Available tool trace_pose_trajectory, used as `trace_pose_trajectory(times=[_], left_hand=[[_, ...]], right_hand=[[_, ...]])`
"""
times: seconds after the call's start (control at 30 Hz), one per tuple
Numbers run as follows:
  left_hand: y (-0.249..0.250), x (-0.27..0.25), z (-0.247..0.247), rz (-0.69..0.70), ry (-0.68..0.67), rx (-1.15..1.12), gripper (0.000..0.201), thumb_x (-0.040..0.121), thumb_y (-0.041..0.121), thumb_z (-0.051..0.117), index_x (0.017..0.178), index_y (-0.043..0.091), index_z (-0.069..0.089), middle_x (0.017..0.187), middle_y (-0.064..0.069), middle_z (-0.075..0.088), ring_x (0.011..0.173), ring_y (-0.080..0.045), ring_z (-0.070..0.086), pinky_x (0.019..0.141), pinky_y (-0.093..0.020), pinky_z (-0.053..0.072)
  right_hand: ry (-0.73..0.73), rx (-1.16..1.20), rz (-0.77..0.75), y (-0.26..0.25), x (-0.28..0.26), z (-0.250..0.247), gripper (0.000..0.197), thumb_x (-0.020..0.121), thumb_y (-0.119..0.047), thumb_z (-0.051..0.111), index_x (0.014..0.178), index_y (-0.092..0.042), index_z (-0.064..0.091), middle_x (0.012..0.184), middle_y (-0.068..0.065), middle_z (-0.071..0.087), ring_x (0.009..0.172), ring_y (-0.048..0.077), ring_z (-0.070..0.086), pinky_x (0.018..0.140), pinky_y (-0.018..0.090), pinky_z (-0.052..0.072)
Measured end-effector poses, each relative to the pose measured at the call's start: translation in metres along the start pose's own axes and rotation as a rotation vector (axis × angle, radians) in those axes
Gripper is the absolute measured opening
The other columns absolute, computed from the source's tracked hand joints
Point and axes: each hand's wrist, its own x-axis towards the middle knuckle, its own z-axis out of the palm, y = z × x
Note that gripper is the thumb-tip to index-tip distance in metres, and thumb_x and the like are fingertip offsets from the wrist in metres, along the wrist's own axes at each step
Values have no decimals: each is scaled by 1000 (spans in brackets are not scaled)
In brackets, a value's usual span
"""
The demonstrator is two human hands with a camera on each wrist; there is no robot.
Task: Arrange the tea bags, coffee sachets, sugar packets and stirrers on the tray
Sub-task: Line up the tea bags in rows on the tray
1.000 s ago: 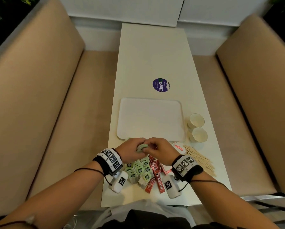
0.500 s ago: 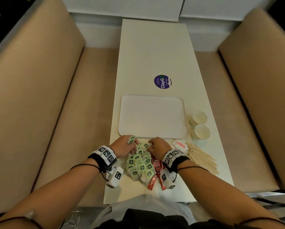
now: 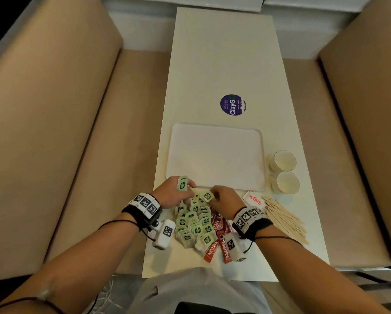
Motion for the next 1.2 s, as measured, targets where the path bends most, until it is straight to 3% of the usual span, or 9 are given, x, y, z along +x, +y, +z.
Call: trace_pose_trajectory(times=[0.07, 0.13, 0.23, 0.47, 0.77, 0.9, 1.0, 1.13, 1.2], left_hand=[[2, 6, -2, 27, 9, -3, 16, 91, 22, 72, 104, 18, 66, 82, -9, 75, 65, -13, 66, 54, -26, 50], [7, 11, -4, 48, 23, -8, 19, 90, 28, 74, 104, 17, 66, 80, 0, 74, 64, -10, 64, 54, -22, 48], [17, 22, -7, 65, 54, -73, 20, 88, 27, 77, 102, 16, 67, 78, 6, 69, 64, -9, 63, 53, -21, 48], [25, 56, -33, 100, 151, -92, 7, 94, 21, 70, 94, 14, 69, 68, 1, 67, 55, -6, 57, 51, -24, 46], [21, 106, -78, 114, 247, -161, 3, 92, 15, 72, 92, 12, 70, 68, 5, 66, 58, -7, 59, 52, -19, 44], [18, 125, -89, 94, 301, -171, 8, 93, 15, 70, 97, 8, 70, 69, 1, 67, 54, -3, 58, 51, -16, 44], [10, 138, -95, 55, 357, -180, 11, 95, 23, 69, 96, 12, 70, 68, -2, 68, 57, -8, 58, 55, -21, 47], [-4, 152, -102, -18, 422, -198, 8, 94, 20, 68, 90, 13, 68, 65, -3, 66, 54, -11, 58, 55, -26, 47], [-11, 159, -107, -54, 452, -148, 9, 92, 18, 69, 87, 11, 67, 66, -1, 66, 55, -12, 61, 57, -28, 49]], right_hand=[[29, 89, -45, -4, -2, -9, 19, 94, -32, 68, 108, -19, 70, 96, -9, 68, 83, 10, 62, 76, 27, 50], [63, 196, -69, -12, -2, -17, 20, 94, -38, 68, 105, -22, 69, 92, -13, 68, 76, 1, 60, 68, 18, 46], [89, 341, -76, -25, 3, -27, 17, 92, -40, 71, 103, -27, 68, 91, -12, 69, 68, 2, 63, 61, 13, 45], [63, 493, -70, -36, 45, -30, 17, 91, -27, 73, 105, -26, 64, 101, -9, 68, 61, 2, 58, 58, 14, 43], [45, 468, -99, -44, 118, -36, 13, 97, -33, 67, 93, -23, 75, 82, -6, 72, 70, 22, 67, 66, 29, 54], [41, 464, -102, -48, 147, -36, 15, 97, -30, 67, 92, -19, 75, 76, -4, 71, 65, 15, 68, 61, 25, 53], [43, 454, -82, -50, 168, -34, 16, 97, -27, 66, 92, -15, 75, 72, -1, 71, 59, 9, 64, 60, 26, 52], [70, 448, -52, -55, 199, -34, 20, 96, -28, 66, 86, -12, 74, 75, 6, 72, 70, 24, 69, 65, 34, 55], [93, 450, -40, -57, 217, -36, 25, 96, -28, 67, 82, -8, 72, 75, 10, 72, 67, 24, 69, 64, 33, 54]])
